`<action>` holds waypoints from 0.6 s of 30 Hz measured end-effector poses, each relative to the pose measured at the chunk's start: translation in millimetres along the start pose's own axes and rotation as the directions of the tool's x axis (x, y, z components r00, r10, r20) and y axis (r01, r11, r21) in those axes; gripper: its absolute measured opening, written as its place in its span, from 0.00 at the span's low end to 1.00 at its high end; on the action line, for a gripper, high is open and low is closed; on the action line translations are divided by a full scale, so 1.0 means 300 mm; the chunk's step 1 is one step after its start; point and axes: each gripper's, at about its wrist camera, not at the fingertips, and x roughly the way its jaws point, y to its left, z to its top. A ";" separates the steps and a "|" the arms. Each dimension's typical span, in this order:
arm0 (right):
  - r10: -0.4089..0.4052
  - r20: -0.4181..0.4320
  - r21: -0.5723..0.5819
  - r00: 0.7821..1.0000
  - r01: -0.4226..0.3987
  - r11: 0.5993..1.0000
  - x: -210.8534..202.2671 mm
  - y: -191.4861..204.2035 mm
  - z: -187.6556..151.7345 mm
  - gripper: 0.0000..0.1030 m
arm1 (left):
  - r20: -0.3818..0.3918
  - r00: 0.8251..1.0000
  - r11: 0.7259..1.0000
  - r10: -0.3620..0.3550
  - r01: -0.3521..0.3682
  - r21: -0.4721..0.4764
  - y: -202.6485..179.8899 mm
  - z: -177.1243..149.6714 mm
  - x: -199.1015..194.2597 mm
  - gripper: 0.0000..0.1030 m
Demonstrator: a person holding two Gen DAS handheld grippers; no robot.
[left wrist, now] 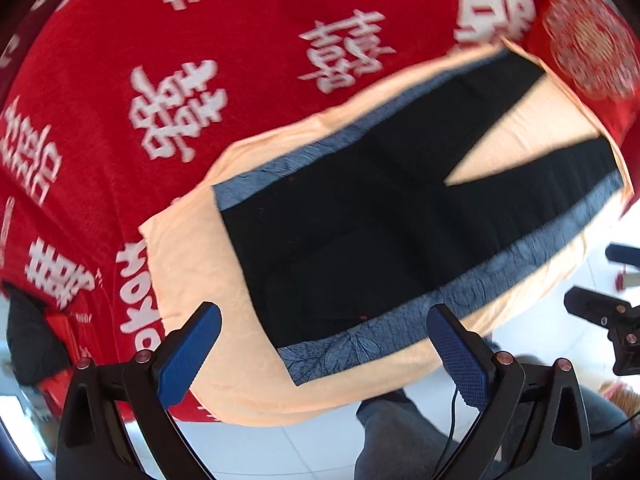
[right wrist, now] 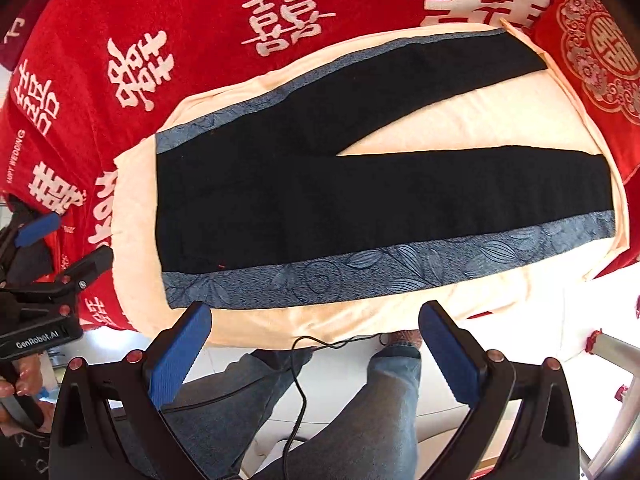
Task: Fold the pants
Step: 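Move both grippers toward the waistband end of the black trousers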
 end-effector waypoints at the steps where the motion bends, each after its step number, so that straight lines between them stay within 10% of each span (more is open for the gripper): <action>1: 0.002 -0.004 -0.006 1.000 -0.002 1.000 0.003 0.000 0.009 1.00 | 0.012 1.000 1.000 0.003 -0.003 -0.027 0.016 -0.004 -0.008 1.00; 18: 0.033 -0.067 -0.155 0.997 -0.043 0.987 -0.039 -0.170 0.007 1.00 | -0.048 0.999 0.883 -0.025 0.000 -0.469 -0.055 -0.245 -0.024 1.00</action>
